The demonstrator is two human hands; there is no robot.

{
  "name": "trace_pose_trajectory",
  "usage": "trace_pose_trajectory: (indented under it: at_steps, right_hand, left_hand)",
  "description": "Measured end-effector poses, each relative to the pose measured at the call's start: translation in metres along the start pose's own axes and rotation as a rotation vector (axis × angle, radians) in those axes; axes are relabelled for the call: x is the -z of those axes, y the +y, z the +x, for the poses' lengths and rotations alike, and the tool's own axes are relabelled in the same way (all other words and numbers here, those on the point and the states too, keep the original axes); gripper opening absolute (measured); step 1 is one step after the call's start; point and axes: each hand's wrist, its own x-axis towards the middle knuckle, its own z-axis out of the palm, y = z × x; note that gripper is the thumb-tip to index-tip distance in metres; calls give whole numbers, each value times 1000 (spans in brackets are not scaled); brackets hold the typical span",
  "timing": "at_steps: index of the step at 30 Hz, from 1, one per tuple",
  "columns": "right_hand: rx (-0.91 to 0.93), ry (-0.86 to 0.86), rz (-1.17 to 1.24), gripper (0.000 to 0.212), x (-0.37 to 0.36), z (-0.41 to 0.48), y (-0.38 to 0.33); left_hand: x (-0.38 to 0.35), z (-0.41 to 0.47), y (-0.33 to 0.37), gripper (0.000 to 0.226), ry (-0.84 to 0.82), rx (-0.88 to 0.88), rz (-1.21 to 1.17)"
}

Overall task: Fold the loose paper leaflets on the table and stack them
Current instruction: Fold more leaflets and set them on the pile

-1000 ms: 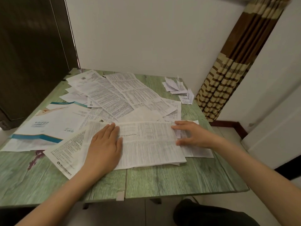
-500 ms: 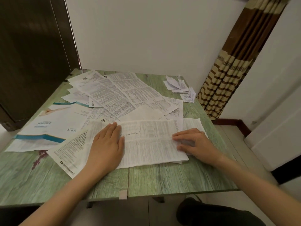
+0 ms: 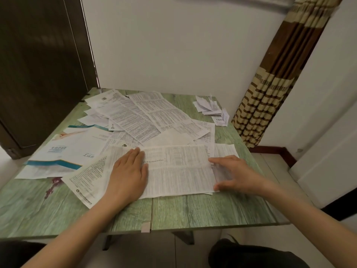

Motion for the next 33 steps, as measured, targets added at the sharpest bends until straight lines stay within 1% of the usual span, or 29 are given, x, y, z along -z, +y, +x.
trace_pose_trajectory:
  at_steps: [2,3,5,6,8,9,11,12,14,18,19,21,23,24,26,28,29,30,32,33]
  right_hand:
    - [-42,39,-48,84,1,0,-9]
    - [-65,53,-14,83,1,0,-14]
    - [-127,45,177,79,-3,1,-22]
    - [-165,43,288,75,-5,1,-27]
    - [-264,44,480,69,-6,4,-33]
    - [-316,42,537,68,-4,5,-36]
    - [-404,46,530,69,-2,8,-42]
    - [-432,52,493,67,0,9,-44]
    - [-460,59,468,57,4,11,-50]
    - [-521,54,562,37,12,18,-54]
    - [-536,63,593,34,13,19,-54]
    - [-542,75,649,28,16,18,-54]
    - [-532,87,656,24,17,18,-57]
    - [-532,71,646,26,16,18,-59]
    - [-560,12,614,43,11,20,-63]
    - [-601,1,529,65,5,23,-67]
    - [-617,10,490,72,2,24,-68]
    - [-622,23,480,68,0,25,-69]
    - [-612,67,482,51,-2,28,-67]
    - [-604,88,465,48,-2,27,-67]
  left_hand:
    - [0,1,0,69,-2,-5,17]
    - [0,1,-1,68,20,-7,27]
    - [-2,1,-2,66,119,-55,75]
    - [-2,2,-2,58,162,-99,102]
    - [4,0,3,22,252,-167,186]
    - [10,-1,8,16,272,-199,204]
    - [15,-4,12,36,222,-242,213]
    - [17,-5,13,39,198,-242,205]
    - [14,-6,11,38,199,-247,163]
    - [12,-9,9,33,171,-235,97]
    - [12,-10,9,27,154,-221,73]
    - [15,-9,8,6,117,-160,-5]
    - [23,-5,3,24,10,-116,-140]
    - [27,-3,-1,28,-69,-90,-233]
    - [35,1,-7,32,-202,-55,-408]
    - [36,1,-10,34,-307,-40,-492]
    - [36,0,-11,34,-325,-37,-506]
    - [34,-1,-11,33,-326,-33,-515]
    - [33,-3,-11,32,-327,-24,-545]
    - [34,-3,-12,32,-338,-21,-559]
